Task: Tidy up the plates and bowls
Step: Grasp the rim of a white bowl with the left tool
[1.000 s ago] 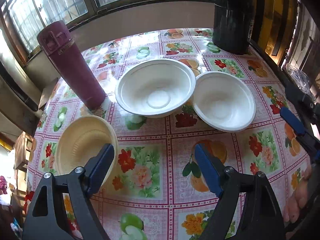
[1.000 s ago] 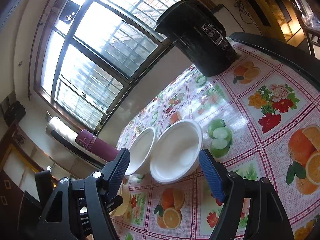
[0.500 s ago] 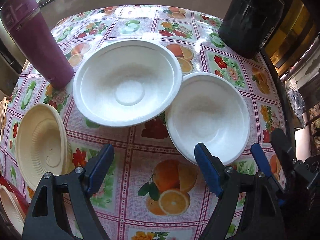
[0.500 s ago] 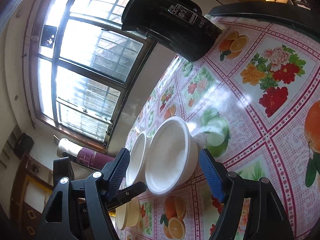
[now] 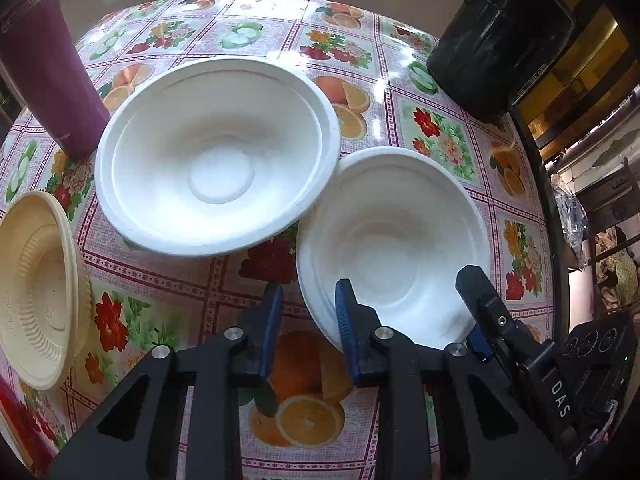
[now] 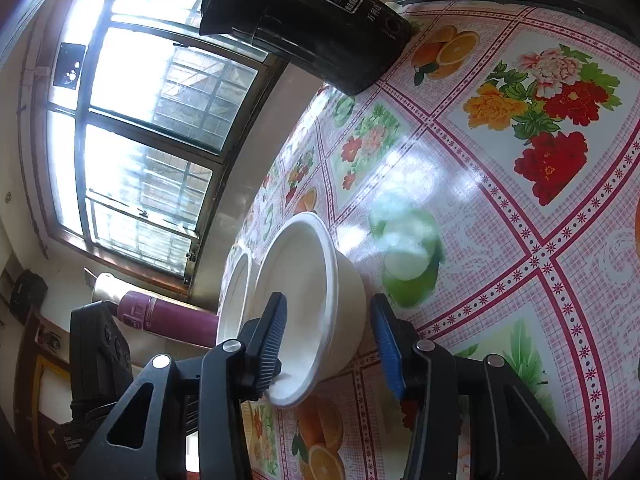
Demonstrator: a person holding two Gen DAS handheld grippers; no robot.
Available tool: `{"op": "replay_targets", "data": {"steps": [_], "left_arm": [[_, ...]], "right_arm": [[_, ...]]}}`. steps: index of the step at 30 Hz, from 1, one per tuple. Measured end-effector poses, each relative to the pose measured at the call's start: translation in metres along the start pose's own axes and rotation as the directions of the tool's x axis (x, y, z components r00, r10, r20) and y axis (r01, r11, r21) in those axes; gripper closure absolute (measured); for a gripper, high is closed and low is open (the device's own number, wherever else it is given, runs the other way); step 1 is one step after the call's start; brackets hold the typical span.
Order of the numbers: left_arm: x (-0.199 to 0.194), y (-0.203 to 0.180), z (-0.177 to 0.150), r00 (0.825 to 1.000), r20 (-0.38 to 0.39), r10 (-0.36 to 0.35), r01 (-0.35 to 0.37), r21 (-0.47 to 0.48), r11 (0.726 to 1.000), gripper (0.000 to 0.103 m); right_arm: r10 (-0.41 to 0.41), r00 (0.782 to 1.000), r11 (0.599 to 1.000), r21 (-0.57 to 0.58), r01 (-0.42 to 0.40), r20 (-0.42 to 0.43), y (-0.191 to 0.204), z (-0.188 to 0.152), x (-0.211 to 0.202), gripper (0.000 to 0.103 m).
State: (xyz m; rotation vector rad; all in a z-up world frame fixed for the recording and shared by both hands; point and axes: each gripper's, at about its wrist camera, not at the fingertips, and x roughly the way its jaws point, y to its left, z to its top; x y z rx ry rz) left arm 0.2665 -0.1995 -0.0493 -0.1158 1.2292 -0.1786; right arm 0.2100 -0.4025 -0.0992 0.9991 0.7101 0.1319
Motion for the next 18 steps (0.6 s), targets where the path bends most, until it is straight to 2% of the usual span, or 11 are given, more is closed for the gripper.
{"op": "replay_targets", "data": {"steps": [1,3,12,18], "left_arm": [[0.001,0.0,0.0,1.0,-0.002,-0.003,0.003,0.002,1.0,0.089],[0.001,-0.001,0.001,1.0,0.003,-0.007,0.007,0.004,1.0,0.089],[-0.002,-0.002,-0.005,0.999,0.006,-0.035,0.035,0.012,0.999,0.09],[-0.011,0.0,-0.016,0.998,0.021,-0.065,0.064,0.017,0.998,0.09]], "right_arm": [[-0.01,1.0,1.0,-0.011,0.01,-0.003,0.001,0.0,0.002,0.078],[-0.038,0.999,0.999,-0.025,0.038,0.001,0.003,0.0,0.004,0.086],[-0.078,0.997,0.997,-0.015,0.078,0.001,0.001,0.002,-0.008,0.09],[-0.144,0.989,0.989,-0.039,0.145,0.026,0.017,-0.002,-0.027,0.096]]}}
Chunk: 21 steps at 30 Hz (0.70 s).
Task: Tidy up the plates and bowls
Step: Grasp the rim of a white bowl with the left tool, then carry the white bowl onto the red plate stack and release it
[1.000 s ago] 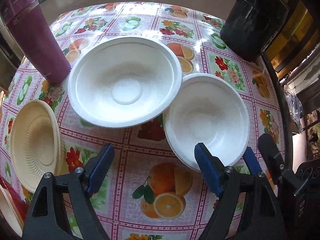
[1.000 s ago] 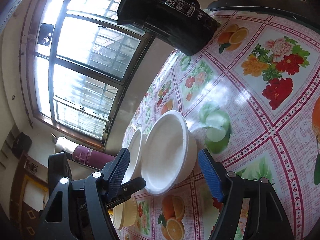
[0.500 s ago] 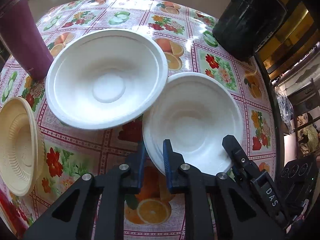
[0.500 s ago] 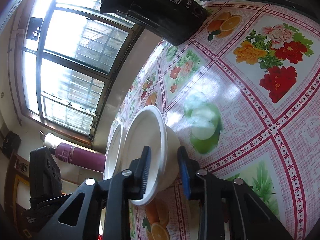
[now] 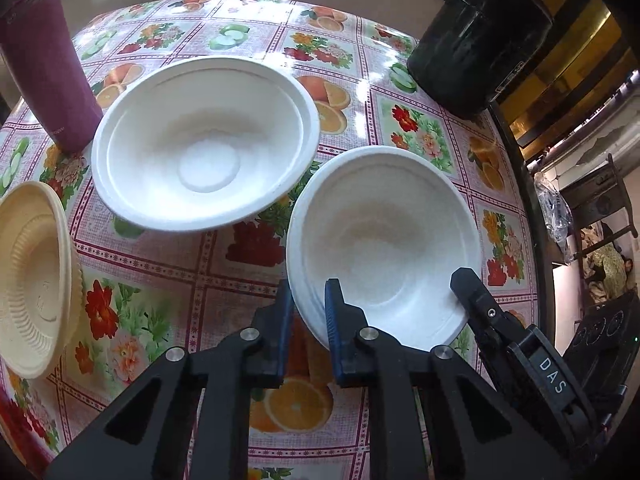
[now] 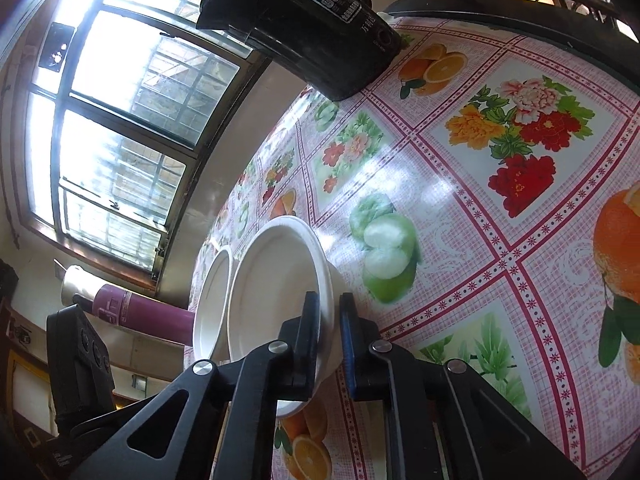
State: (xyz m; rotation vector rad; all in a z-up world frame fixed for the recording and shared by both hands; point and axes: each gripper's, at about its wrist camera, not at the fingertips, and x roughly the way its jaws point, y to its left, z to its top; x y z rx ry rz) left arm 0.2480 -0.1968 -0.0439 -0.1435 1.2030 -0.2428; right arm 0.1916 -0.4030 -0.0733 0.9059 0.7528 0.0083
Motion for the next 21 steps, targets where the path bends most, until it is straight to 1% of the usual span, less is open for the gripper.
{"op": "replay_targets", "data": {"steps": [2,5,10,13,16,19,21], "left_arm": [[-0.007,0.003,-0.003,1.0,0.016,-0.017,0.017,-0.013,1.0,0.09],[-0.025,0.014,-0.01,0.998,0.061,-0.03,0.032,-0.034,0.999,0.09],[-0.064,0.047,-0.028,0.989,0.151,-0.001,0.012,-0.07,0.997,0.09],[-0.087,0.079,-0.046,0.979,0.199,0.047,-0.028,-0.1,0.995,0.09],[-0.104,0.116,-0.068,0.971,0.215,0.108,-0.08,-0.132,0.988,0.09],[-0.122,0.156,-0.092,0.955,0.24,0.174,-0.137,-0.166,0.977,0.089],[-0.137,0.183,-0.107,0.942,0.25,0.222,-0.177,-0.191,0.966,0.088]], "right_arm": [[-0.001,1.0,1.0,-0.01,0.001,0.01,0.006,-0.003,-0.01,0.097],[0.014,1.0,0.999,-0.047,-0.013,0.021,0.024,-0.01,-0.024,0.096],[0.063,0.998,0.987,-0.15,-0.061,0.003,0.063,-0.037,-0.036,0.096],[0.102,0.993,0.973,-0.202,-0.112,-0.063,0.085,-0.062,-0.029,0.096],[0.116,0.983,0.952,-0.266,-0.151,-0.143,0.111,-0.095,-0.017,0.096],[0.136,0.964,0.931,-0.302,-0.203,-0.23,0.137,-0.132,-0.003,0.096],[0.156,0.95,0.918,-0.316,-0.241,-0.271,0.158,-0.158,0.005,0.096]]}}
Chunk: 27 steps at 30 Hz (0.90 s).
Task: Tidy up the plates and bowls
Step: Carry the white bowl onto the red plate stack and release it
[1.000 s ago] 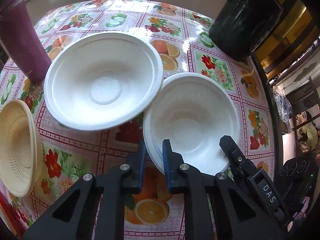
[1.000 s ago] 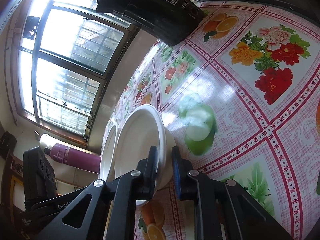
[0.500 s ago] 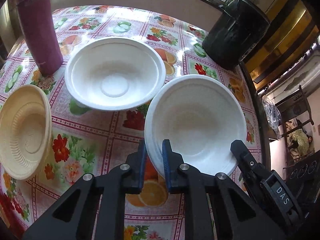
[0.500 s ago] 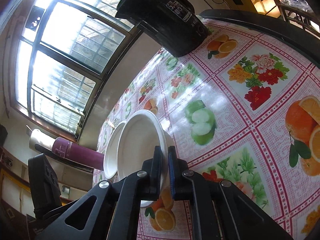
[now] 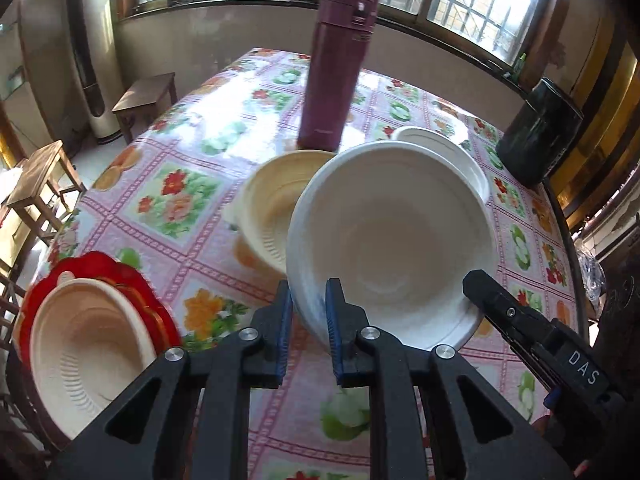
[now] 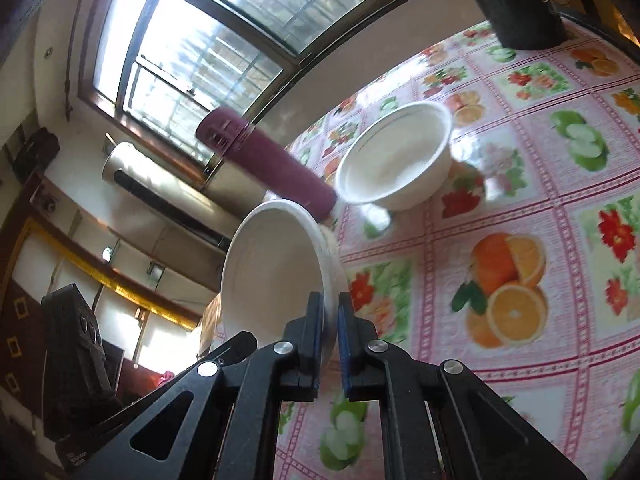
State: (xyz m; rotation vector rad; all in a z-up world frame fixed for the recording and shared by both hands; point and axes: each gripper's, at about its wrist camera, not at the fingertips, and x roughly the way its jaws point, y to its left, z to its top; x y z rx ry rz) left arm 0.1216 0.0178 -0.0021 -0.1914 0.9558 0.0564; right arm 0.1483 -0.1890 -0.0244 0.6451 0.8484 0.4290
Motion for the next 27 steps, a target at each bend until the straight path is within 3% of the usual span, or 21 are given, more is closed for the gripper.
{"op": "replay_targets", "data": {"steps": [7,12,16,23,27], "left_arm": [[-0.044,0.1,-0.017,0.981,0.09,0.174,-0.17,-0.054,0.984,0.088],[-0.05,0.134,-0.04,0.969,0.086,0.233,-0.227,-0.073,0.971,0.088],[-0.044,0.144,-0.061,0.962,0.056,0.268,-0.266,-0.05,0.963,0.086],[-0.028,0.16,-0.078,0.962,-0.021,0.272,-0.273,-0.046,0.961,0.081],[-0.035,0.162,-0.085,0.937,0.001,0.351,-0.35,-0.025,0.936,0.075]], "right_arm": [[0.089,0.988,0.985,-0.137,-0.106,-0.124,0.094,-0.058,0.063,0.095],[0.092,0.978,0.965,-0.224,-0.134,-0.187,0.132,-0.094,0.088,0.094],[0.061,0.969,0.95,-0.283,-0.13,-0.238,0.14,-0.115,0.098,0.094],[-0.02,0.972,0.915,-0.396,-0.078,-0.236,0.147,-0.139,0.104,0.092],[-0.026,0.988,0.883,-0.466,-0.047,-0.149,0.155,-0.137,0.086,0.085]]}}
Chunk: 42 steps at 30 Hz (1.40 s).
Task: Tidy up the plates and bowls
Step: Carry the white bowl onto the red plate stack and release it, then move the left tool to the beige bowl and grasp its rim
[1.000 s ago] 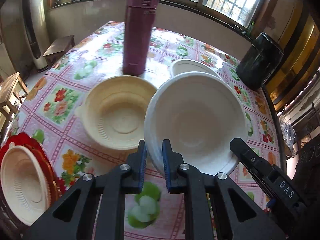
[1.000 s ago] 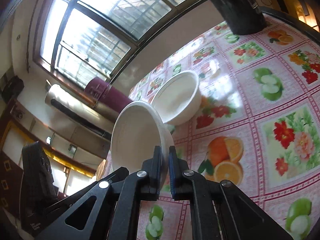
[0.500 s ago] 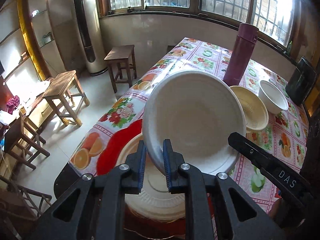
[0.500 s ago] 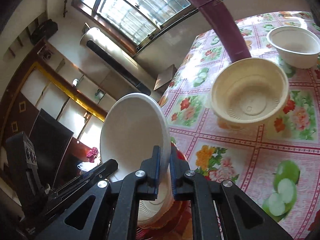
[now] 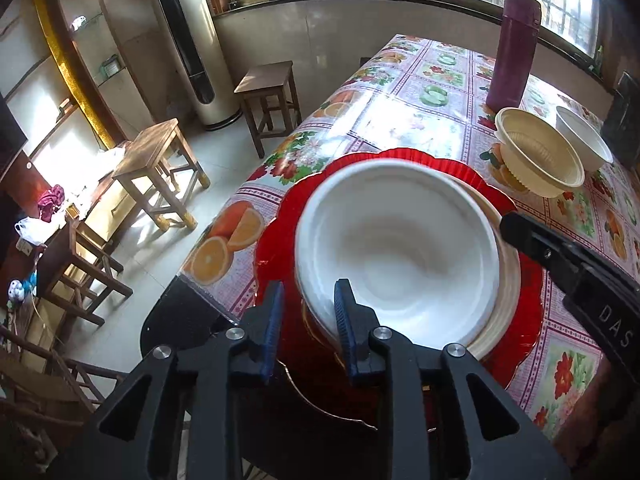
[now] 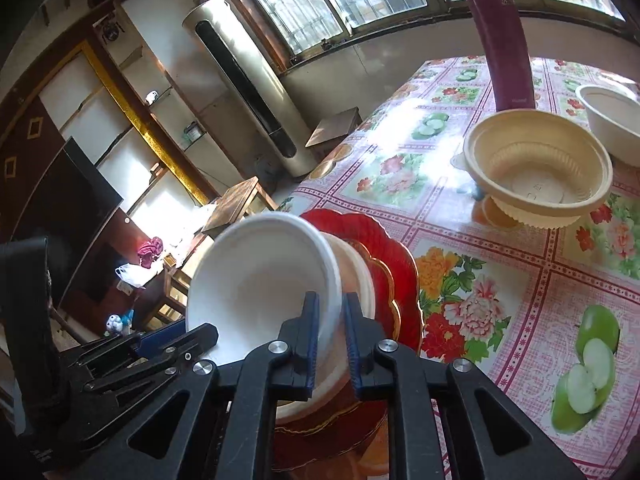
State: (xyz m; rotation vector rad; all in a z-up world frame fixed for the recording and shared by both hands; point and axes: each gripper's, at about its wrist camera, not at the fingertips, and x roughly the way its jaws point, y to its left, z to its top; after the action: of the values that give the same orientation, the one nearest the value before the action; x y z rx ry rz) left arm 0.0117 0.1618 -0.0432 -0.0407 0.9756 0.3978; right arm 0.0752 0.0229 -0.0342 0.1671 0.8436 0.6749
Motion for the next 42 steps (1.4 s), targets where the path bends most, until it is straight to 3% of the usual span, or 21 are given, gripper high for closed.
{"op": "replay_targets", "data": {"steps": [2,3,5,7,8,10,13,18,22,25,35,42], "left_arm": [[-0.008,0.005,0.0,0.998,0.034,0.044,-0.044,-0.005,0.999,0.058],[-0.015,0.008,0.0,0.995,0.07,0.069,-0.068,-0.01,0.998,0.055],[-0.03,0.013,0.002,0.98,0.158,0.123,-0.121,-0.025,0.992,0.045],[-0.048,0.009,0.008,0.958,0.247,0.147,-0.143,-0.035,0.989,0.037],[-0.056,0.005,0.011,0.949,0.285,0.137,-0.134,-0.03,0.991,0.026],[-0.068,-0.01,0.021,0.937,0.337,0.094,-0.098,-0.005,0.995,0.017],[-0.071,-0.04,0.039,0.943,0.333,0.016,-0.038,0.061,0.997,0.017],[-0.044,-0.084,0.06,0.979,0.187,-0.076,0.058,0.101,0.993,0.017],[-0.023,-0.112,0.06,0.989,0.096,-0.109,0.098,0.112,0.989,0.017],[-0.014,-0.128,0.06,0.993,0.069,-0.095,0.084,0.14,0.987,0.017],[-0.001,-0.141,0.086,0.996,0.081,-0.03,0.018,0.153,0.988,0.017],[0.009,-0.137,0.12,0.998,0.066,0.005,-0.016,0.165,0.986,0.017]], "right_arm": [[-0.017,0.998,0.999,-0.027,0.018,0.052,0.001,0.003,-0.013,0.073],[-0.014,0.996,1.0,-0.027,0.017,0.084,-0.002,0.006,-0.02,0.066],[-0.009,0.986,1.0,-0.005,0.009,0.164,-0.014,0.013,-0.036,0.054],[-0.059,0.967,0.998,0.047,0.049,0.249,-0.036,0.021,-0.051,0.037],[-0.082,0.959,0.994,0.09,0.06,0.271,-0.049,0.027,-0.056,0.035],[-0.106,0.949,0.98,0.192,0.05,0.298,-0.085,0.037,-0.067,0.035],[-0.18,0.932,0.936,0.347,0.064,0.315,-0.143,0.046,-0.081,0.034],[-0.259,0.921,0.859,0.506,0.082,0.292,-0.219,0.049,-0.095,0.035],[-0.258,0.927,0.816,0.575,0.058,0.272,-0.249,0.048,-0.096,0.035],[-0.252,0.933,0.816,0.575,0.062,0.257,-0.252,0.047,-0.091,0.035],[-0.222,0.947,0.861,0.502,0.078,0.232,-0.232,0.047,-0.077,0.035],[-0.14,0.967,0.866,0.5,0.016,0.212,-0.228,0.047,-0.065,0.035]]}}
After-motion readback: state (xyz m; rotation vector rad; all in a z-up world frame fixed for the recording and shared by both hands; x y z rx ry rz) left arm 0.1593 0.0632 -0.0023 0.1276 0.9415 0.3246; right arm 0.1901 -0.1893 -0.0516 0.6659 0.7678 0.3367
